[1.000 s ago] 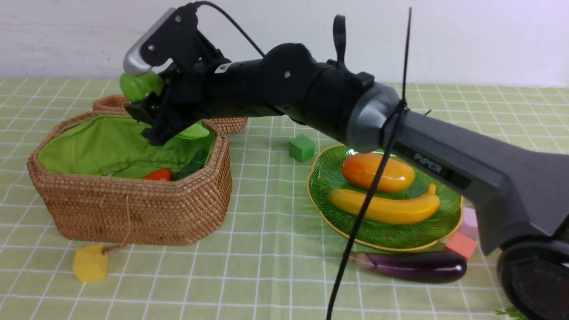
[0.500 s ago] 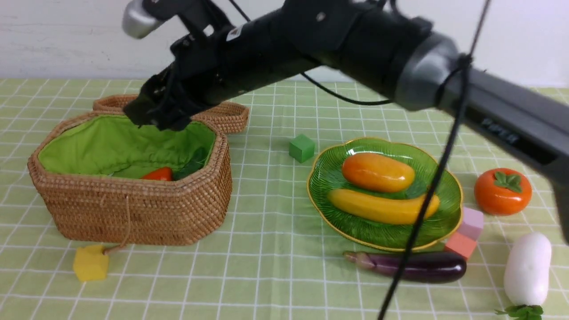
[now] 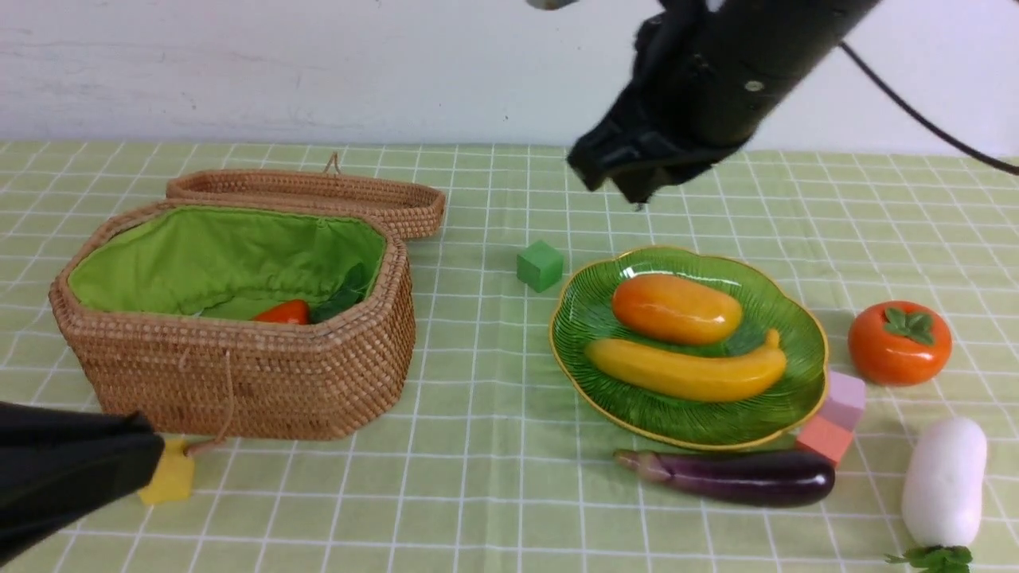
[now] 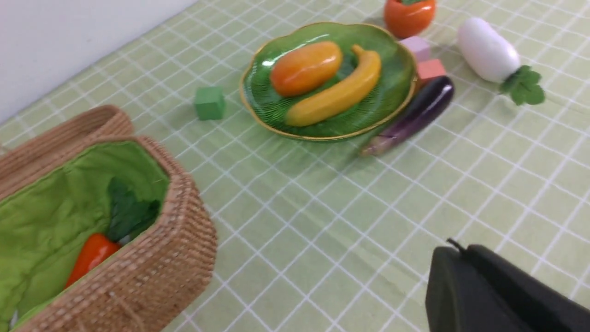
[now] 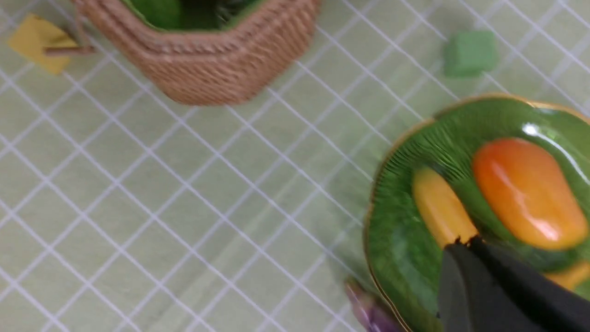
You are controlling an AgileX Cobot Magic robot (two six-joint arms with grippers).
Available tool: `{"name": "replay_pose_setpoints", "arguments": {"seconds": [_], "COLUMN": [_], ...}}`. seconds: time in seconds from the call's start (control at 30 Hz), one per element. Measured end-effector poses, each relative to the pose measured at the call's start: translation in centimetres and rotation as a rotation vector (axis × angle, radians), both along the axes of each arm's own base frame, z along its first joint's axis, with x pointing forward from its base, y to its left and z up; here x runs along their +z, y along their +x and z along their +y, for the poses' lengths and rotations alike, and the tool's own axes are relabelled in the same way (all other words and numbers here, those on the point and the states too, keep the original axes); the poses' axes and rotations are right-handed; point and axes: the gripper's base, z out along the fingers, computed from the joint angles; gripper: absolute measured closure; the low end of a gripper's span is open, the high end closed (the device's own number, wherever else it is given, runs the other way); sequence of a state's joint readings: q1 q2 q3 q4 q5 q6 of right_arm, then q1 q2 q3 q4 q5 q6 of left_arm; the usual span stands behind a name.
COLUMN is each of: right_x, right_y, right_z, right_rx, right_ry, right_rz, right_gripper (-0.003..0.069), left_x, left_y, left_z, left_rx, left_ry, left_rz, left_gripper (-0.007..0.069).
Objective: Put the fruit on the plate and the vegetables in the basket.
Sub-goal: Take a daikon with your right arm and place it on the basket on the left.
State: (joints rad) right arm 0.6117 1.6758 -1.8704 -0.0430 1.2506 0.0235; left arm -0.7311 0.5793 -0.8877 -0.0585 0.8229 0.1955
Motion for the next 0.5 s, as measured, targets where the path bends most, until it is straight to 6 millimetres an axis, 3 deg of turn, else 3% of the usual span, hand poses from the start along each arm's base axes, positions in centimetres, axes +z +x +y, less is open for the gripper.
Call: {"name": "replay_pose_setpoints", "arguments": {"seconds": [0.1,0.13,0.2,0.3,0.37,0.4,0.5], "right_x": [-1.6,-1.6,-4.4,-8.4,-10.1,-12.0,-14.6], "right_y": [-1.3,-1.5,-1.3,-1.3,-1.4,-1.2,-0.7], "right_z": [-6.5,-6.9,-11.1,-15.2,-16.5,-17.8,-19.1], "right_rx": [-0.25,-0.266,-0.462,-0.665,-0.726,-0.792,-0.871], "right_ry": [-0.062,-0.061,-0.081,-0.076,-0.063,-0.023,0.064], "right_rz": [0.047,0.047,0.146,0.292,0.348,0.387,0.415], "right_gripper": [0.0675,0.0675,0.0669,0.0646,0.0618,0.0574,0.0452], "left_x": [0.0,0.0,0.0,0.1,0.1,0.1,0.1], "left_y": [-0.3,-0.3,-0.3,-0.3,-0.3,-0.3,-0.3], "left_z": [-0.3,-0.3,-0.3,-0.4,-0.4,-0.4,-0.4], "left_rx": [-0.051,-0.052,-0.057,-0.059,-0.059,-0.06,-0.06], "left_ry": [-0.002,-0.004,-0.004,-0.007,-0.007,-0.006,-0.006], "left_rz": [-0.004,-0.004,-0.004,-0.002,-0.002,-0.003,-0.003], "left_gripper": [0.0634,0.0634,0.0634,0.0634,0.0634,0.0634,0.0634]}}
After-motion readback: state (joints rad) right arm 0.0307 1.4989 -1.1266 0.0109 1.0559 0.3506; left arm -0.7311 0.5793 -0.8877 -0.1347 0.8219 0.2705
